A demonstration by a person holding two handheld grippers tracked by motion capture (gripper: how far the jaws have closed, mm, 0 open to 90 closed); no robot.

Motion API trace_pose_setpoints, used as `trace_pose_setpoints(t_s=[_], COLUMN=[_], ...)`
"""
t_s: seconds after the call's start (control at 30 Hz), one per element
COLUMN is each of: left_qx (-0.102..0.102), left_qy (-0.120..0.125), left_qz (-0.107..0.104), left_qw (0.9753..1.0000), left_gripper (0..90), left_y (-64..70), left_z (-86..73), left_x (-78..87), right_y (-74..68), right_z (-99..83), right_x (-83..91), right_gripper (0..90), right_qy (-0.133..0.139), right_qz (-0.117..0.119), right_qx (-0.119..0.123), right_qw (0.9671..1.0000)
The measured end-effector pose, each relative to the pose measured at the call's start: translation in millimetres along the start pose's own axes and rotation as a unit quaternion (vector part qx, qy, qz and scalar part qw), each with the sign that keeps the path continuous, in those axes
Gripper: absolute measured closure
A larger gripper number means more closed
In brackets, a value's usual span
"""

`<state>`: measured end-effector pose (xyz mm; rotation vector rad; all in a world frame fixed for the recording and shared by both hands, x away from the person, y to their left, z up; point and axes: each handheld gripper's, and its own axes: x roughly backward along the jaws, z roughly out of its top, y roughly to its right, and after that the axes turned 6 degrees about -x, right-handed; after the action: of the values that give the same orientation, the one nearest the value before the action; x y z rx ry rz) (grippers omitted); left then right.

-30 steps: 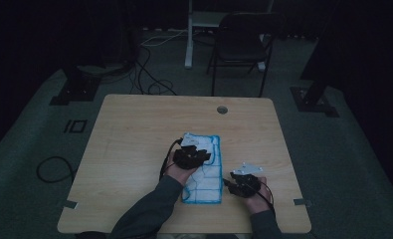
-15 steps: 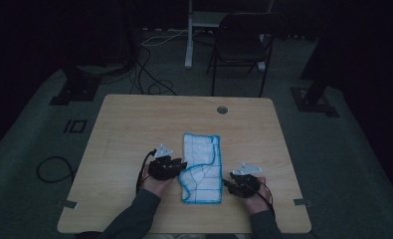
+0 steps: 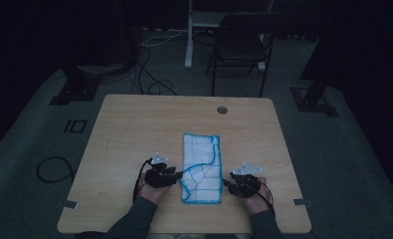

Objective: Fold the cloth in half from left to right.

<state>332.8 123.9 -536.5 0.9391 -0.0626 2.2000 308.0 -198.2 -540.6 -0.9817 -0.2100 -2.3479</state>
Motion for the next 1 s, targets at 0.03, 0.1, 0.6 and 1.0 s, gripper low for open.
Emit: trace_pose_setpoints(t_s=[0.03,0.1,0.6,1.0], left_qx=[-0.003,-0.014,-0.052,-0.105], left_qy=[0.0,-0.001,0.021,-0.001], left_qz=[-0.005,-0.009,-0.048,-0.115], left_qw=[1.0,0.9999,0.9973,0.9877], left_gripper=[65.9,76.4,89.4,89.4], left_y=[0.7,5.1,37.4,92.0], left_z=[0.2,2.1,19.9,25.4], left_x=[0.6,1.7,5.4,-25.7], right_y=[-0.1,-0.1,0.8,5.1], right_z=[0.0,0.0,0.1,-0.3], right_x=[-0.1,-0.1,0.3,2.8], right_gripper=[56.4,56.4,56.3,56.3], right_qy=[0.0,0.0,0.002,0.007], right_qz=[0.0,0.0,-0.001,-0.011], right_qx=[0.001,0.001,-0.001,-0.011], right_qw=[1.0,1.0,1.0,0.9999])
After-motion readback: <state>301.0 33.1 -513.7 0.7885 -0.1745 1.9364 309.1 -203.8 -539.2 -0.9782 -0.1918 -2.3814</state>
